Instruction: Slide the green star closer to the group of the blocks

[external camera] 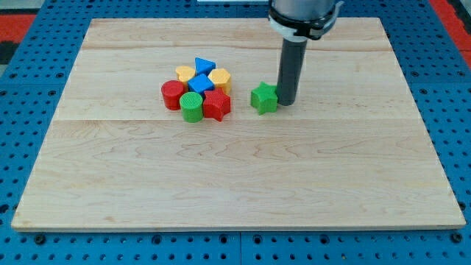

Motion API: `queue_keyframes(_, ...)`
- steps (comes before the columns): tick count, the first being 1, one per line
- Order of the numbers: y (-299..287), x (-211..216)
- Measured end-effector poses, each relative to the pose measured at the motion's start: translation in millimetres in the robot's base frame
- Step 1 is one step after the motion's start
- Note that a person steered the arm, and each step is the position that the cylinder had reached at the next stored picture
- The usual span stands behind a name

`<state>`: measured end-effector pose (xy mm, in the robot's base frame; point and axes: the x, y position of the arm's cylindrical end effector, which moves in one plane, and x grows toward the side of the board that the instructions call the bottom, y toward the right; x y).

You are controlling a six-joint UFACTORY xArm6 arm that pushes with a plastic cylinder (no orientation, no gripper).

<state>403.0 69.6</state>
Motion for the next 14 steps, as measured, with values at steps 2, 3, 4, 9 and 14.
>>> queue_keyframes(2, -20, -1)
queue_keyframes(3, -20, -3)
queue_keyframes(4, -20, -3)
queue_keyframes(9, -23, 8)
queue_keyframes(14, -51, 29)
